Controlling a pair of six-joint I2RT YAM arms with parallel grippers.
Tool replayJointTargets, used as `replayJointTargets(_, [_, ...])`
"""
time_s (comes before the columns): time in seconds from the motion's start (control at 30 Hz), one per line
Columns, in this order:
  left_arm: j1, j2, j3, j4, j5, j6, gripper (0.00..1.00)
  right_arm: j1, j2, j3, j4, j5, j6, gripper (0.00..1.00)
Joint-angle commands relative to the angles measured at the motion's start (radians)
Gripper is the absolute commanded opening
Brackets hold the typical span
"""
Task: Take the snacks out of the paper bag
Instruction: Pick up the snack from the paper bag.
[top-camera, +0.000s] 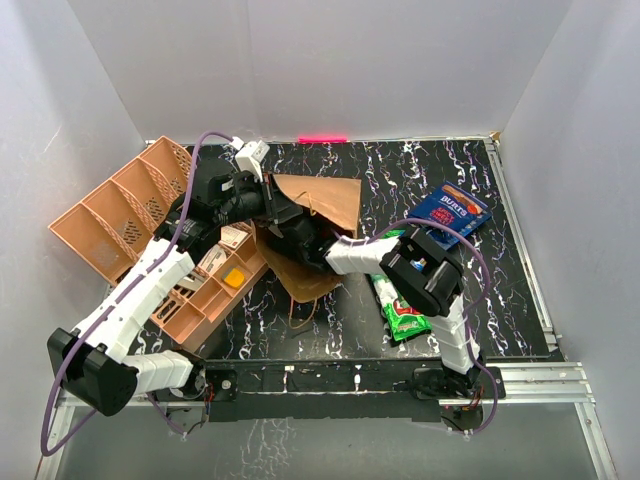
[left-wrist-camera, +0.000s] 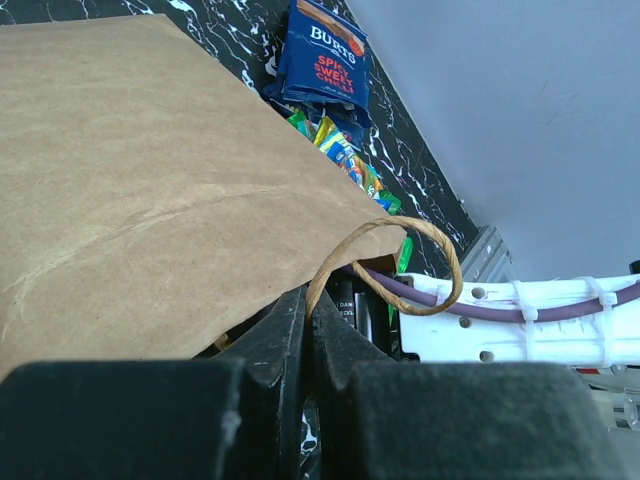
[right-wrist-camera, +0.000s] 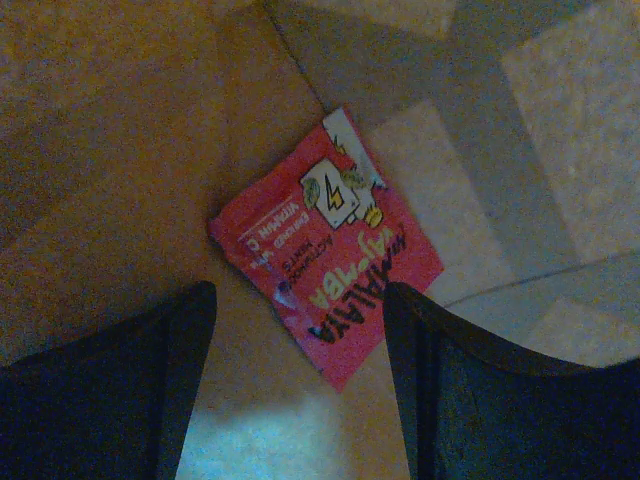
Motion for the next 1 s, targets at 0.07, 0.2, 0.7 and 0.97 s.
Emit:
replayJointTargets(0.07, [-0.001, -0.006, 0.011, 0.017, 0.034, 0.007, 0.00, 0.008, -0.033, 0.020, -0.080, 0.064, 0.093, 0.72])
replayJointTargets(0.2, [0.000, -0.009, 0.005, 0.006, 0.039, 0.039, 0.00, 0.009, -0.056, 0.018, -0.074, -0.020, -0.108, 0.72])
replayJointTargets(0.7, [0.000, -0.054, -0.028, -0.016, 0.048, 0.137, 0.00, -0.027, -0.024, 0.069, -0.169, -0.260, -0.519, 0.65])
replayJointTargets(0.97, [0.001, -0.066, -0.024, -0.018, 0.068, 0.139, 0.00, -0.026, 0.057, 0.074, 0.010, -0.145, -0.557, 0.62])
